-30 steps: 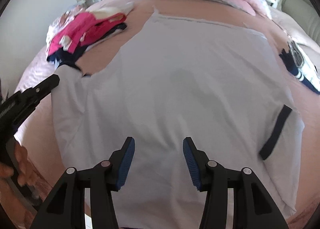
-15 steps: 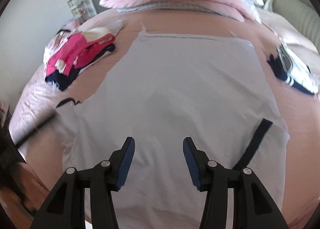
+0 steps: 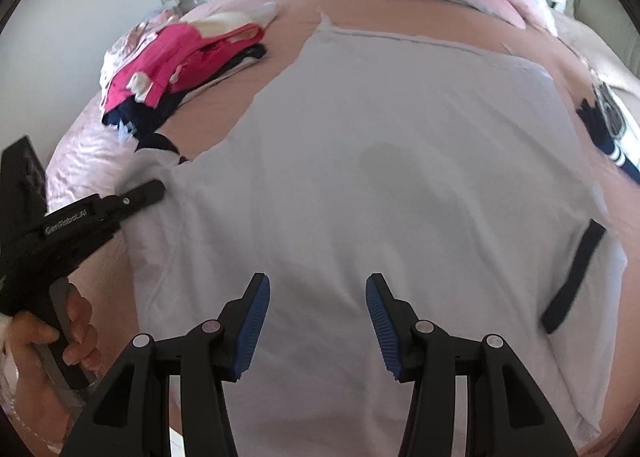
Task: Fold clothes
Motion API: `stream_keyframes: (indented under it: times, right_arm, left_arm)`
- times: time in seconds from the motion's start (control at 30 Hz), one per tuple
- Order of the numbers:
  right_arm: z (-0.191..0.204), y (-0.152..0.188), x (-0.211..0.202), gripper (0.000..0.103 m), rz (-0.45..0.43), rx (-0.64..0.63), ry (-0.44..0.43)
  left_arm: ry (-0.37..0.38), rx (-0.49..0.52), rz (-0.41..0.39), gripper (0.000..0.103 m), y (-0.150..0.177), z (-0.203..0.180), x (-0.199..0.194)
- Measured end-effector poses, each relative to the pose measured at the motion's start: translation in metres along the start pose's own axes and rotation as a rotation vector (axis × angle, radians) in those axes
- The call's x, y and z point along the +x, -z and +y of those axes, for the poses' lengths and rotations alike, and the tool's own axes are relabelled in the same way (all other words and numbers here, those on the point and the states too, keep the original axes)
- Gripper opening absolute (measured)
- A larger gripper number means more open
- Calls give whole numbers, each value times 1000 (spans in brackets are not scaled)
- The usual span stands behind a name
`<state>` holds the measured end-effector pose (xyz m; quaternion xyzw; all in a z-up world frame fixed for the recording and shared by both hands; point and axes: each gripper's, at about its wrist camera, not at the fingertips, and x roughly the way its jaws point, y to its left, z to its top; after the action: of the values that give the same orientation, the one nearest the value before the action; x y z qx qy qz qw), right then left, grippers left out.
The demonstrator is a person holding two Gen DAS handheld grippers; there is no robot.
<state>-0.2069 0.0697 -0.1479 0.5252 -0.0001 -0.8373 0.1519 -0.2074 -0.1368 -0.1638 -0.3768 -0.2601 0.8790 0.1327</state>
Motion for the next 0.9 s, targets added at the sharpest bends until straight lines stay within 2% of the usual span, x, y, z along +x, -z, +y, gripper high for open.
stream_keyframes:
  times: [0.1, 0.13, 0.17, 0.23, 0.3, 0.33, 0.37, 0.43, 0.5, 0.53, 0.6, 0.63, 0.7, 0.73, 0.8, 0.9]
  right_arm:
    - [-24, -1, -10, 50, -48, 62, 26]
    - [-33, -2, -12, 50, -62, 88, 30]
    - [-41, -3, -14, 50, -73, 112, 36]
    - [-50, -6, -16, 50, -78, 128, 47]
    - [-48, -9, -17, 50, -80, 114, 48]
    - [-44, -9, -18, 50, -84, 101, 43]
    - [-40, -8, -19, 50, -91, 84, 29]
    - [-30, -9, -18, 50, -96, 55, -12]
    - [-19, -10, -15, 50, -97, 30, -55]
    - [-14, -11, -14, 50, -97, 17, -77]
    - [-1, -10, -9, 50, -90, -22, -115]
    - [12, -5, -1, 50, -67, -72, -119]
    - [32, 4, 19, 50, -14, -160, -89]
    - [38, 5, 30, 50, 8, -190, -55]
    - [38, 0, 47, 50, 17, -192, 36]
    - [11, -23, 51, 50, -37, -72, 88]
  left_arm:
    - [137, 147, 66, 4, 12, -44, 6]
    - [154, 173, 138, 7, 21, -54, 19]
    - [146, 187, 204, 14, 29, -59, 31]
    - [133, 188, 313, 22, 40, -63, 50]
    - [187, 158, 283, 41, 37, -63, 39]
    - [225, 130, 237, 61, 32, -60, 27]
    - [255, 107, 194, 67, 27, -56, 18]
    - [281, 61, 96, 67, 16, -43, -3]
    - [260, 9, 16, 66, 12, -27, -18]
    - [232, -31, -16, 66, 10, -17, -24]
    - [131, -66, -24, 56, 10, -1, -23]
    - [41, -64, -5, 46, 11, 2, -16]
    - [-64, -57, 45, 37, 14, 3, -1]
    - [-68, -42, 67, 32, 17, 0, 4]
    - [-77, -14, 111, 31, 22, -5, 13]
    - [-75, 72, 195, 31, 34, -19, 21]
